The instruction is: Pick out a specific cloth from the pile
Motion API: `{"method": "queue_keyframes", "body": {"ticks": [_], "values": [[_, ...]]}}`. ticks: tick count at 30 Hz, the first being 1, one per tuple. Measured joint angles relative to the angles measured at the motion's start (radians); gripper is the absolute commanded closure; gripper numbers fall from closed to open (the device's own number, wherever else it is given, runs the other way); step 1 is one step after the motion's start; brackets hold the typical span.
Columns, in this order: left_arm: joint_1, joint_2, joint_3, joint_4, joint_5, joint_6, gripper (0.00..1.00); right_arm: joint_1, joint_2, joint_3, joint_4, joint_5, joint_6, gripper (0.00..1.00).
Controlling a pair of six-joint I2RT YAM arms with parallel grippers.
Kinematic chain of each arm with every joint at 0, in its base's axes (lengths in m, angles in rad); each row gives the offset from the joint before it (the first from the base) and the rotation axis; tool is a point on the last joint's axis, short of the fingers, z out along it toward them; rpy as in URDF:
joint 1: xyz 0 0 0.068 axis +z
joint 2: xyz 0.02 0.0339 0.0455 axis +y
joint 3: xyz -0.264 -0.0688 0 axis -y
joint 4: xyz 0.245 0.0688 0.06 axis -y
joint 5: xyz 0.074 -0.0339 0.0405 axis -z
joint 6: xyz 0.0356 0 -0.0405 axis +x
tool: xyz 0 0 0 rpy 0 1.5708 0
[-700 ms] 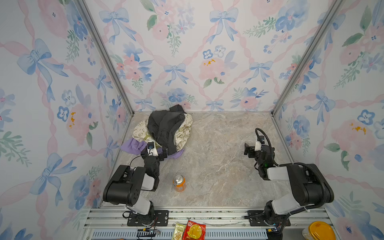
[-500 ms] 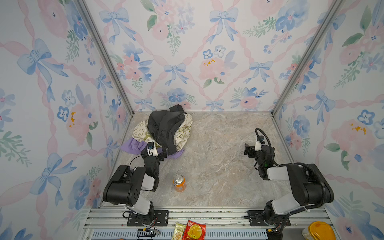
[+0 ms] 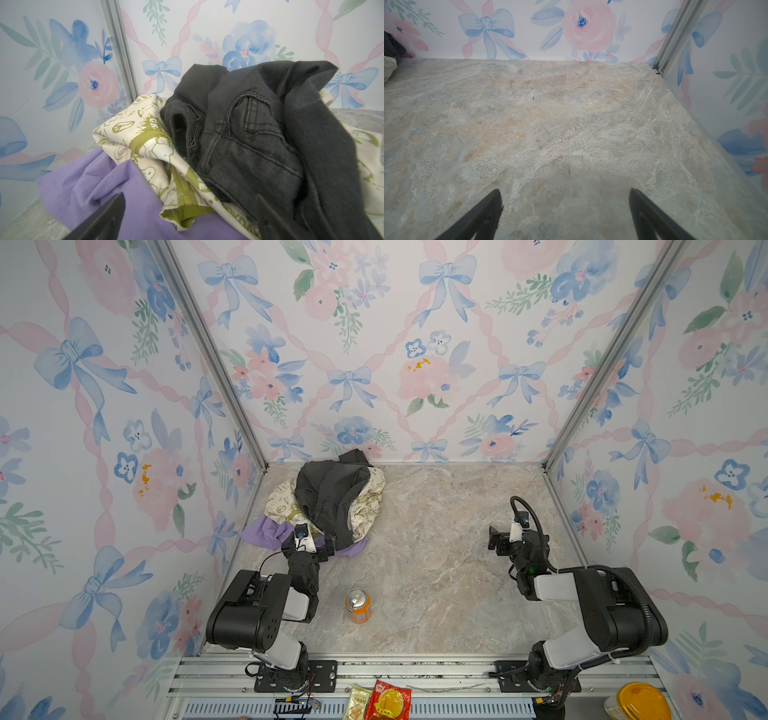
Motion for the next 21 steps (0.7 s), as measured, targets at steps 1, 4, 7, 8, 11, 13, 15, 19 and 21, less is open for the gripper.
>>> {"method": "queue_keyframes", "body": {"ticks": [1, 4, 7, 8, 11, 13, 15, 19, 21], "values": [[0.000, 0.000, 0.000, 0.000, 0.000, 0.000, 0.02, 0.000, 0.000, 0.000, 0.000, 0.000, 0.000, 0.03], [0.000, 0.000, 0.000, 0.000, 0.000, 0.000, 0.02, 0.000, 0.000, 0.000, 0.000, 0.000, 0.000, 0.03], [0.000, 0.000, 0.000, 0.000, 0.000, 0.000, 0.02, 0.000, 0.000, 0.000, 0.000, 0.000, 0.000, 0.03], [0.000, 0.000, 0.000, 0.000, 0.000, 0.000, 0.02, 0.000, 0.000, 0.000, 0.000, 0.000, 0.000, 0.03], [0.000, 0.000, 0.000, 0.000, 0.000, 0.000, 0.02, 0.000, 0.000, 0.000, 0.000, 0.000, 0.000, 0.03], [0.000, 0.000, 0.000, 0.000, 0.000, 0.000, 0.02, 0.000, 0.000, 0.000, 0.000, -0.002, 0.000, 0.03], [0.000, 0.000, 0.000, 0.000, 0.000, 0.000, 0.02, -0.001, 0.000, 0.000, 0.000, -0.003, 0.000, 0.03], [-0.001, -0.001, 0.000, 0.000, -0.002, 0.000, 0.02, -0.011, 0.000, 0.000, 0.000, -0.015, 0.000, 0.03], [-0.011, -0.015, -0.005, -0.001, -0.013, 0.001, 0.02, -0.014, -0.002, 0.000, -0.004, -0.017, 0.001, 0.03]]}}
